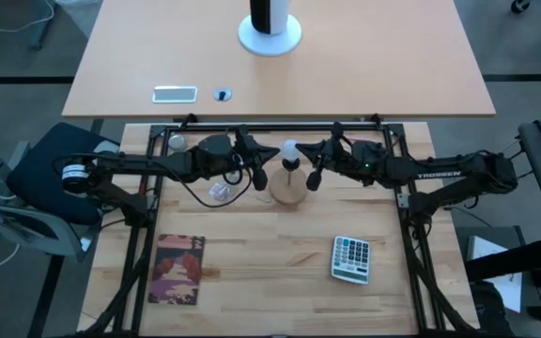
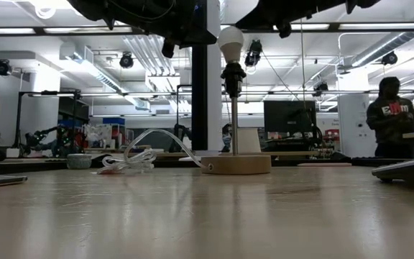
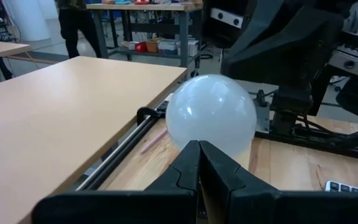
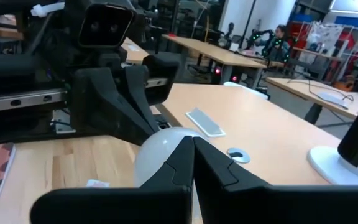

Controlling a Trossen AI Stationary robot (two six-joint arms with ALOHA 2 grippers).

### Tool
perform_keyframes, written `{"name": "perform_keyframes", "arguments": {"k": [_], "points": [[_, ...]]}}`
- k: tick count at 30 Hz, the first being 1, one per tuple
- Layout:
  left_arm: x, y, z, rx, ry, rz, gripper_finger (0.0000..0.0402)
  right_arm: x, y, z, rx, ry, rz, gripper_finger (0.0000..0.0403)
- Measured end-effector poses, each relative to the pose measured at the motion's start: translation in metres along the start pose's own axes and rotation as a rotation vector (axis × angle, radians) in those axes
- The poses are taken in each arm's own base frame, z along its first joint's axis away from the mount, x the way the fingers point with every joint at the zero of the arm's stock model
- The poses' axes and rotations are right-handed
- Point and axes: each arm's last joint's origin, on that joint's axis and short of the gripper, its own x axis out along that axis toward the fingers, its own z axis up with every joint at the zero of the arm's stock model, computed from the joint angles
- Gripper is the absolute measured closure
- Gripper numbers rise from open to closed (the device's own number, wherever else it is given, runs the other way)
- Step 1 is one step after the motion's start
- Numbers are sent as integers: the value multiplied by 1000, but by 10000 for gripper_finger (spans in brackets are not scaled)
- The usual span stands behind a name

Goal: Screw lightbulb
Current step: Insert the lightbulb into the lamp

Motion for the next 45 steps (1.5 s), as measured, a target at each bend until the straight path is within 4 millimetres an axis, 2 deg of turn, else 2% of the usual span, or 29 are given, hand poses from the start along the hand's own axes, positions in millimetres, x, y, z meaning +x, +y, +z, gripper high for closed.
{"name": "perform_keyframes", "arguments": {"k": [7,16,28,45], "points": [[-2,-1,1,17,9,-6,401,-1,-1,-1,8,17,-5,403],[-11,-8,10,57,-41,-86,401,-1,-1,-2,4,31,-29,403],[1,-5,2,60,-30,-53,401,-4,-3,0,5,25,-30,403],[5,-6,-1,56,-36,-53,401,-10,-6,5,0,11,-32,403]]}}
